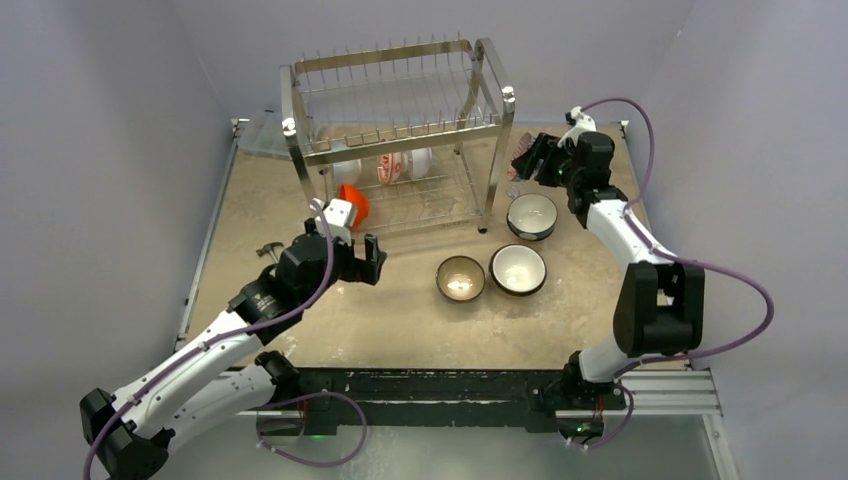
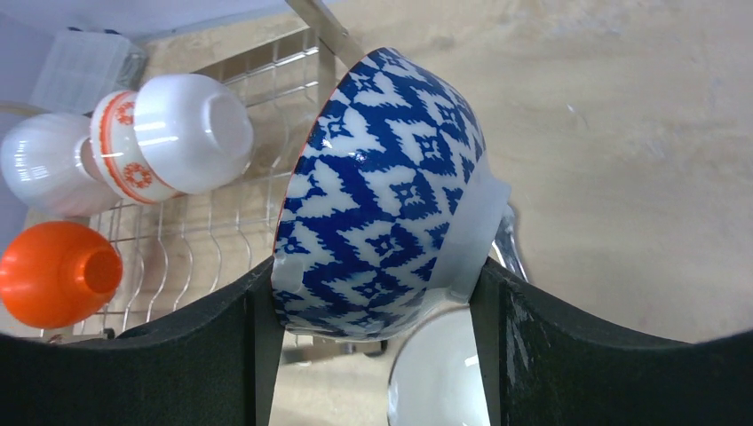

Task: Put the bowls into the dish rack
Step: Place the bowl in the dish rack.

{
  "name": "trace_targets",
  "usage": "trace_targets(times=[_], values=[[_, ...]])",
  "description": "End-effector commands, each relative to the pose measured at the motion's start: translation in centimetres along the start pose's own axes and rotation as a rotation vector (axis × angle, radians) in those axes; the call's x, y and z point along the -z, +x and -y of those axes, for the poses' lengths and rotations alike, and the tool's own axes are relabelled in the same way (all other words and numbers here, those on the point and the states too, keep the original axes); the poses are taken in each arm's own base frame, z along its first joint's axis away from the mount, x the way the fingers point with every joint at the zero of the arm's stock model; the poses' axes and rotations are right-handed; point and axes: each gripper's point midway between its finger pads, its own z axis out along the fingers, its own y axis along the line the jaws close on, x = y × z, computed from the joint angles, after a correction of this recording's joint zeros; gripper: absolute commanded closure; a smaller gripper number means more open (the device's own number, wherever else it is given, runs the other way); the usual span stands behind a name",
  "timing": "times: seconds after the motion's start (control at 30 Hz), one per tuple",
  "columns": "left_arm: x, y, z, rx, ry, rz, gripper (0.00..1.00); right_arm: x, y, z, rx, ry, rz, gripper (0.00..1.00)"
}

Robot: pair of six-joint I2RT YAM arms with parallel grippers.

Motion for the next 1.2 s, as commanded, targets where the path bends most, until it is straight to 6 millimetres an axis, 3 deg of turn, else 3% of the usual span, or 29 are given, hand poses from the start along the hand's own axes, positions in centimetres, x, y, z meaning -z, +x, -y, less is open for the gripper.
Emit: trace_targets(times=[0.0, 0.07, 0.33, 0.67, 0.83, 1.17], values=[[1.0, -1.0, -0.7, -0.046, -0.025, 0.008, 0.06, -0.8, -5.9, -4.8, 0.115, -0.234, 0.148, 1.0], [1.2, -0.6, -1.1, -0.064, -0.038, -0.002, 0.06, -1.8, -6.4, -5.5, 0.132, -0.282, 0.148, 1.0], [1.8, 0.2, -2.4, -0.093, -0.084, -0.004, 0.01, -4.1, -5.2, -9.9, 0.166, -0.524, 0.065, 1.0], [1.3, 0.6, -2.2, -0.106, -0.077, -0.023, 0.01, -7.5, -1.7, -12.7, 0.174, -0.612, -0.05, 1.0], [1.3, 0.5, -2.2, -0.105, -0.075, -0.019, 0.01, -9.3, -0.5, -12.4, 0.177, -0.595, -0.067, 1.0], [1.1, 0.8, -2.2, -0.1, -0.076, -0.029, 0.02, -12.0, -0.3, -11.8, 0.228, -0.523, -0.009, 1.0]])
